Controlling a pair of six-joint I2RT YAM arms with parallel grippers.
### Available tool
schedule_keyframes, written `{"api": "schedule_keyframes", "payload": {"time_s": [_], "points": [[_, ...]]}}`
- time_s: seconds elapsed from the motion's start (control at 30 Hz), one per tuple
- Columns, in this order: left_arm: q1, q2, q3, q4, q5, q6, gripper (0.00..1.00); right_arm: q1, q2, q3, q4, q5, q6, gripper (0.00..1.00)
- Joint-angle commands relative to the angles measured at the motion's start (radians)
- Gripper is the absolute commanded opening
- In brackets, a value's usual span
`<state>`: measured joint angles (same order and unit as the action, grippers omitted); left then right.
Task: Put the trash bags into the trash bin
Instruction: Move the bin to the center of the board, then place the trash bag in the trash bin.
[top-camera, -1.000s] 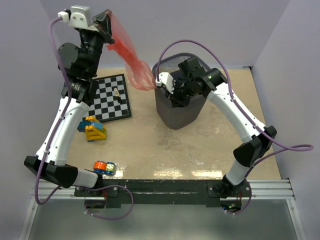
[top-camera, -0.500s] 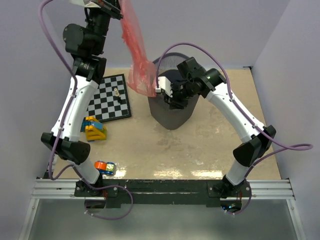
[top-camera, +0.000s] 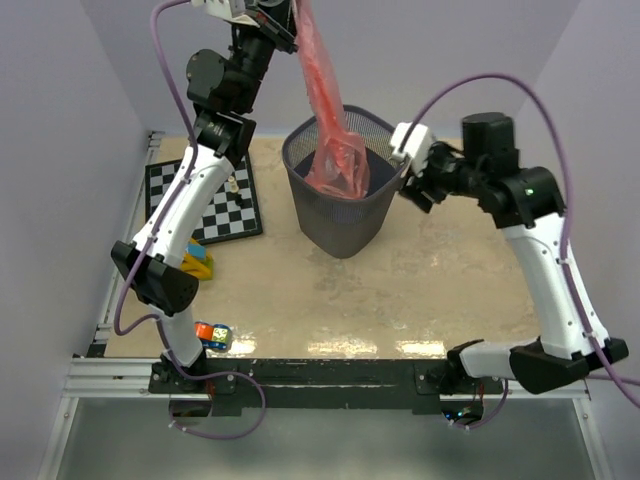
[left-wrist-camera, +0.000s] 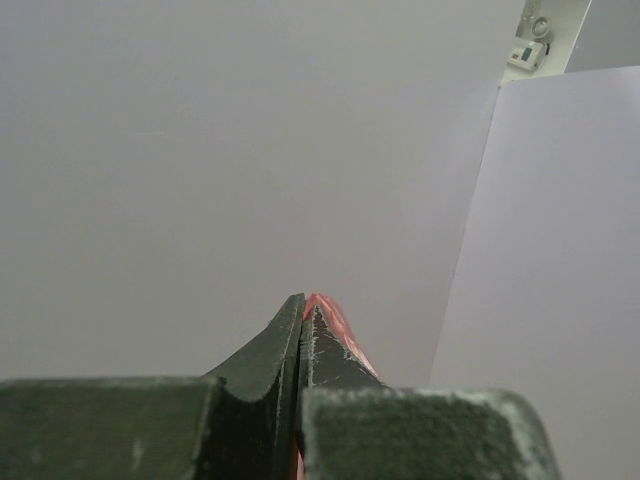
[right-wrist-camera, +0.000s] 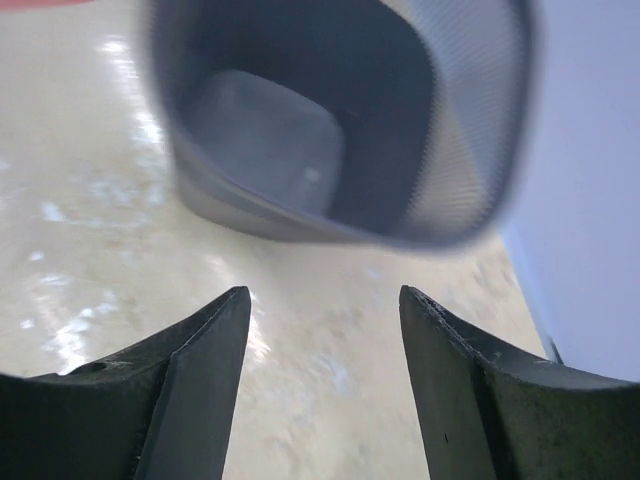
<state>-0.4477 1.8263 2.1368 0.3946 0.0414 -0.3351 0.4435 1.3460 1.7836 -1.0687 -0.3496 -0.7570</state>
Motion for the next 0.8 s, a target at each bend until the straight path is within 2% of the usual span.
{"api": "schedule_keyframes", "payload": {"time_s": [0.0, 0.07, 0.17, 0.27, 0.33, 0.4, 0.5, 0.67, 0.77], "points": [[-0.009, -0.007, 0.008, 0.017, -0.028, 0.002, 0.00, -0.133, -0.034, 0.019, 0.071, 0.086, 0.122, 0.65], [-0.009, -0.028, -0.030, 0.004, -0.032, 0.002, 0.00, -0.150, -0.048, 0.016, 0.134, 0.115, 0.198, 0.66], [-0.009, -0.062, -0.103, 0.000, -0.029, 0.001, 0.00, -0.155, -0.061, 0.060, 0.206, 0.054, 0.293, 0.66], [-0.008, -0.082, -0.152, -0.002, -0.020, -0.018, 0.00, -0.155, -0.073, 0.094, 0.239, -0.147, 0.308, 0.72], [-0.009, -0.091, -0.176, -0.002, -0.021, -0.028, 0.00, -0.154, -0.093, 0.086, 0.260, -0.295, 0.274, 0.79], [-0.011, -0.094, -0.195, -0.005, -0.032, -0.038, 0.00, -0.151, -0.099, 0.067, 0.283, -0.359, 0.291, 0.85], [-0.011, -0.099, -0.209, -0.010, -0.037, -0.050, 0.00, -0.129, -0.088, 0.021, 0.306, -0.361, 0.312, 0.86], [-0.013, -0.101, -0.195, -0.017, -0.038, -0.058, 0.00, -0.055, -0.099, -0.091, 0.424, -0.192, 0.295, 0.86], [-0.013, -0.101, -0.173, -0.022, -0.038, -0.059, 0.00, -0.032, -0.082, -0.116, 0.463, -0.161, 0.289, 0.86]]}}
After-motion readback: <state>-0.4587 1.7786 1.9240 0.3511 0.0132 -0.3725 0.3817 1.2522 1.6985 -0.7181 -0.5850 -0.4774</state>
